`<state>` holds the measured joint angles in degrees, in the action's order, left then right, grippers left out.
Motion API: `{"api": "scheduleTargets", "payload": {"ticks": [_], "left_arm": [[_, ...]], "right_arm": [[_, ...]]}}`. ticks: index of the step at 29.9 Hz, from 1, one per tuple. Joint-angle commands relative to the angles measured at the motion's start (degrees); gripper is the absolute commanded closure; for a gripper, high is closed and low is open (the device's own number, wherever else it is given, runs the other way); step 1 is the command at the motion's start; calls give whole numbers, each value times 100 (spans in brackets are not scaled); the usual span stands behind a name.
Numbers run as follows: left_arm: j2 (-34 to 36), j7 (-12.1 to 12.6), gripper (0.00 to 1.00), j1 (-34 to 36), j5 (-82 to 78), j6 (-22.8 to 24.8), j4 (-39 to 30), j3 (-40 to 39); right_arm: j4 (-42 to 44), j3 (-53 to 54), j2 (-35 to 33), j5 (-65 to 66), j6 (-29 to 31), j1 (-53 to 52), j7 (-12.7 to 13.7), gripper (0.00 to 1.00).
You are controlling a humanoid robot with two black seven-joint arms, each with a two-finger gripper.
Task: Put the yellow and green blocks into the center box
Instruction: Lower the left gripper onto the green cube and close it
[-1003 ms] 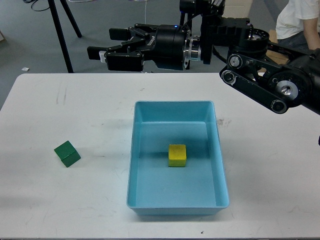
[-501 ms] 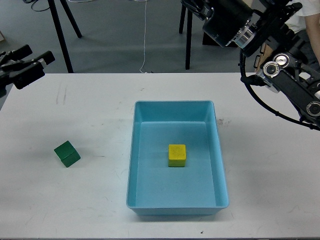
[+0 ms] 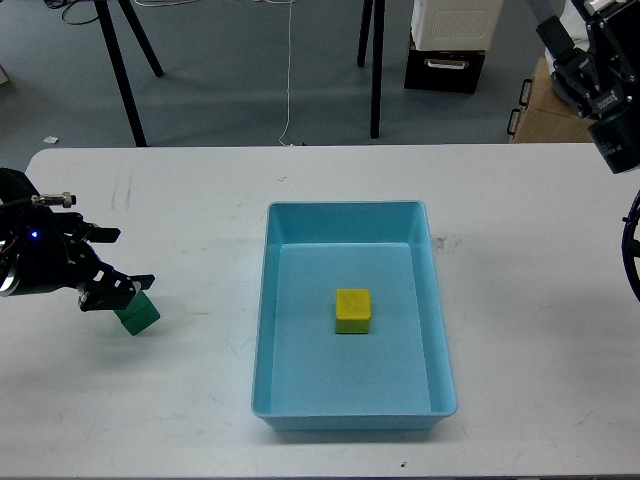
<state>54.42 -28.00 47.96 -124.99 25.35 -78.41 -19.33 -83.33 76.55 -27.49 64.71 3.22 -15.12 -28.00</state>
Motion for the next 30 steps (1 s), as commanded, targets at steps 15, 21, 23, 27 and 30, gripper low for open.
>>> {"api": "scheduleTargets", "payload": {"ticks": [15, 21, 23, 27, 30], "left_arm": [[-335, 0, 0, 337, -1, 265, 581, 983], [-520, 0, 0, 337, -1, 265, 809, 1027], [-616, 0, 0, 328, -1, 265, 915, 1027], [-775, 0, 0, 328, -1, 265, 1100, 1036], [-792, 0, 2, 319, -1, 265, 1118, 1036]], "right_arm": [[10, 484, -2, -1426, -173, 1222, 0, 2], [27, 484, -2, -1426, -173, 1266, 0, 2], [27, 484, -2, -1426, -181, 1275, 0, 2], [36, 493, -2, -1426, -181, 1301, 0, 2], [36, 493, -2, -1426, -190, 1327, 0, 2]]}}
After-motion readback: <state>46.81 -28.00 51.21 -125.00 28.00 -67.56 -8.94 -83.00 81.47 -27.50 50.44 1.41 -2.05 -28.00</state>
